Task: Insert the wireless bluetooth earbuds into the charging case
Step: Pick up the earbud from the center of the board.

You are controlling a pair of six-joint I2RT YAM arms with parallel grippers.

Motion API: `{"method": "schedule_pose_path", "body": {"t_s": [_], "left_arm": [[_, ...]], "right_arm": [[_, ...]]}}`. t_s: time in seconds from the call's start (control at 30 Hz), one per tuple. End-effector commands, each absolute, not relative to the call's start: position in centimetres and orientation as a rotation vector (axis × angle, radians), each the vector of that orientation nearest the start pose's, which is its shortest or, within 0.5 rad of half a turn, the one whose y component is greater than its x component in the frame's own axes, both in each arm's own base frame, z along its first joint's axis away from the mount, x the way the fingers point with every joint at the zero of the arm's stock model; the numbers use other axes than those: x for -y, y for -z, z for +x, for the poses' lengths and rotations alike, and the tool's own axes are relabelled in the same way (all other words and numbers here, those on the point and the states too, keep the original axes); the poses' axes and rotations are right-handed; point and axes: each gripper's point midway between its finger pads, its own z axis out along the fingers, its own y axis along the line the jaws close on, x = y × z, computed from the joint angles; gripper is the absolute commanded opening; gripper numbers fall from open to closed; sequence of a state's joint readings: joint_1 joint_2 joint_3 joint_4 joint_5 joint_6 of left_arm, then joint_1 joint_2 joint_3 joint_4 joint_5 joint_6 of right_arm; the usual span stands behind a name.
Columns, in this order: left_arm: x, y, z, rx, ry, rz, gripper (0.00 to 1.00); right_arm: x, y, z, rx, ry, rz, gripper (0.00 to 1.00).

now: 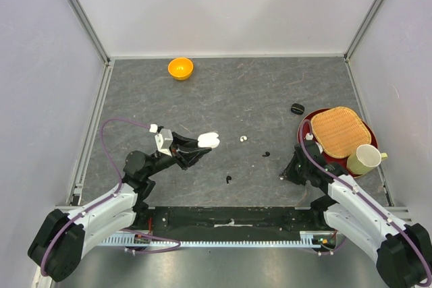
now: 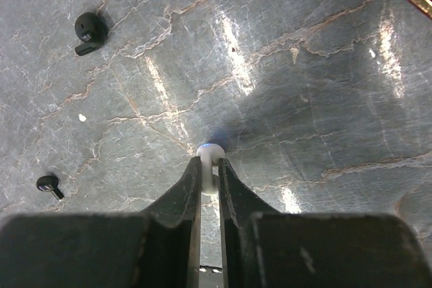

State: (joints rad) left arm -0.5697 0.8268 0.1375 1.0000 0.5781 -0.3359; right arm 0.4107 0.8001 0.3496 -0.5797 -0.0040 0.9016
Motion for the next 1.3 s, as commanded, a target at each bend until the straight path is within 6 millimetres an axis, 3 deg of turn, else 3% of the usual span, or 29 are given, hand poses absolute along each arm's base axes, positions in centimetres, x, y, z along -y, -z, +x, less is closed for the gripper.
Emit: {"method": "schedule_pose_path", "body": {"t_s": [0.0,0.13,0.3,0.47,0.8,1.03,1.27], "left_arm": [[24.4,-23.6,18.1,-1.198,1.139,0.659,0.02],[24.5,-23.7,18.0,-1.193,1.146,0.666,0.02],[24.3,-23.8,18.0,-1.188,1.138,0.659,0.02],[24.2,-23.9,18.0,-1.187,1.131,0.656,0.02],[24.2,-23.5,18.1,-1.198,1.126,0.652,0.02],[24.2,-23.3,18.1,-1.206,1.13,0.653,0.02],[24.1,-23.4,18.1,-1.206,1.126,0.648,0.02]], "right_arm": [[-11.5,-4.3,17.9,-2.526,-0.504,0.569,0.12],[-12.1,-5.9,20.3,-2.452,-0.523,0.528,0.13],[-13.8,-5.8,21.9,-2.453,-0.59,0.501,0.15],[-13.3,-3.4,21.4,-2.488,-0.539,0.492,0.18],[-13.0,-1.4,19.0,-2.537,-0.492,0.467,0.29],[-13.1,-1.8,19.3,-2.532,-0.466,0.457,0.32],[-13.1,-2.0,19.9,-2.53,-0.443,0.451,0.28]]}}
